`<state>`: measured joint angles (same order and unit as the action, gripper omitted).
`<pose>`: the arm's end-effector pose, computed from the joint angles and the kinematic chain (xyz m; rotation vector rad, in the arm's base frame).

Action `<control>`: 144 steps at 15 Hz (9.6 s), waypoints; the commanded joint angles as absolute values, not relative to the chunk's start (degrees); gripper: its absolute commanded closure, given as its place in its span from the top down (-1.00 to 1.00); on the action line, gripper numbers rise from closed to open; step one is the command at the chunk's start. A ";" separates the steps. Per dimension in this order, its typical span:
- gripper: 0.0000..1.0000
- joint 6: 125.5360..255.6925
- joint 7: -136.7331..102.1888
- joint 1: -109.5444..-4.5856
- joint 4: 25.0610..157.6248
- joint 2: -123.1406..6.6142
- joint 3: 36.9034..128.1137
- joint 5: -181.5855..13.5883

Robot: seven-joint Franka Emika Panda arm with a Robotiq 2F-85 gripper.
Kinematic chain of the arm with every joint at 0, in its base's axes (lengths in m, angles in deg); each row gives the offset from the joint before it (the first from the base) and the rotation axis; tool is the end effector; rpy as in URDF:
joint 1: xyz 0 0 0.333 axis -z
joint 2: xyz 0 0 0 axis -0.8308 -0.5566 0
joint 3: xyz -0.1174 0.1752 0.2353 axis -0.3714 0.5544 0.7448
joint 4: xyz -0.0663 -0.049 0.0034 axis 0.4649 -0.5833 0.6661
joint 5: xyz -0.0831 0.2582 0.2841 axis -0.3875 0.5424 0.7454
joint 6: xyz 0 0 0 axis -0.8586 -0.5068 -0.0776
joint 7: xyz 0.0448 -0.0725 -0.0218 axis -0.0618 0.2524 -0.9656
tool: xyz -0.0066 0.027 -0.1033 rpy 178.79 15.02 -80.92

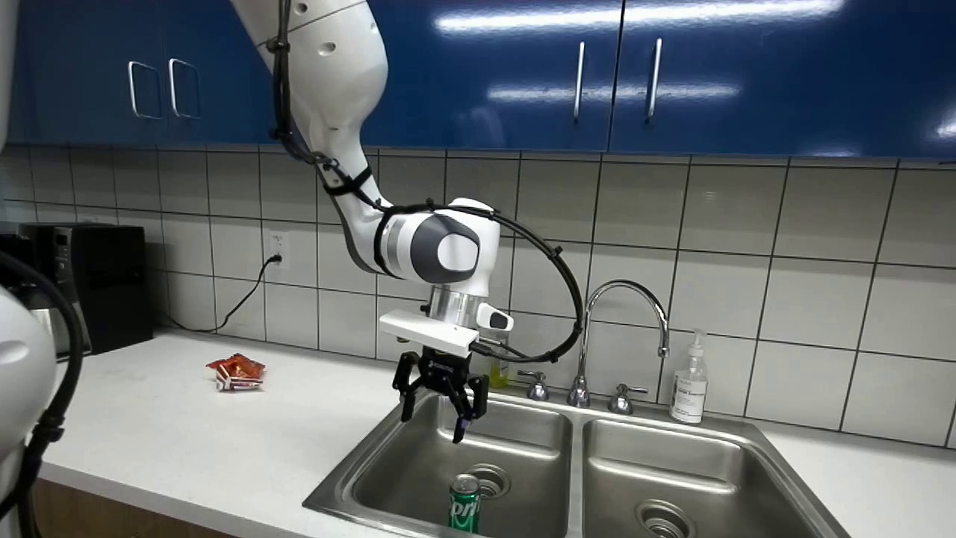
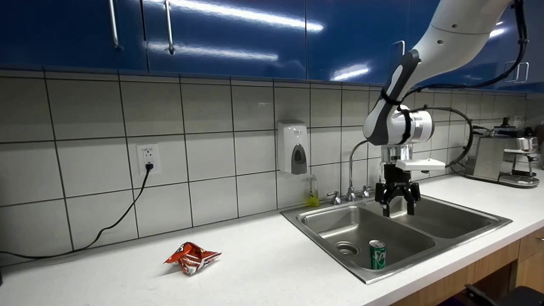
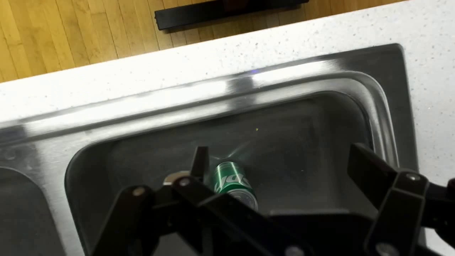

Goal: Remove the can out of the sink

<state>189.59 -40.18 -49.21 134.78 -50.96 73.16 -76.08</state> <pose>0.4544 -0.1683 0.2443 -3.0423 0.1545 0.2702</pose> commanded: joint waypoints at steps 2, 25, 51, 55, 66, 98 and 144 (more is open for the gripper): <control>1.00 194.18 -42.91 -46.01 131.67 -57.92 76.41 -74.05; 1.00 205.96 -39.79 -42.77 115.64 -81.38 81.71 -77.62; 1.00 206.16 -38.93 -42.63 110.71 -86.73 81.67 -78.07; 0.47 206.04 -38.40 -42.95 110.17 -87.17 81.21 -78.36; -0.23 204.27 -37.16 -43.37 110.27 -85.73 81.05 -78.56; -0.23 191.74 -46.25 -48.13 128.06 -55.46 88.38 -79.66; 0.79 203.02 -44.96 -61.77 134.11 -59.18 99.40 -72.57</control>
<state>202.45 -46.09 -62.31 134.36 -59.45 98.87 -71.35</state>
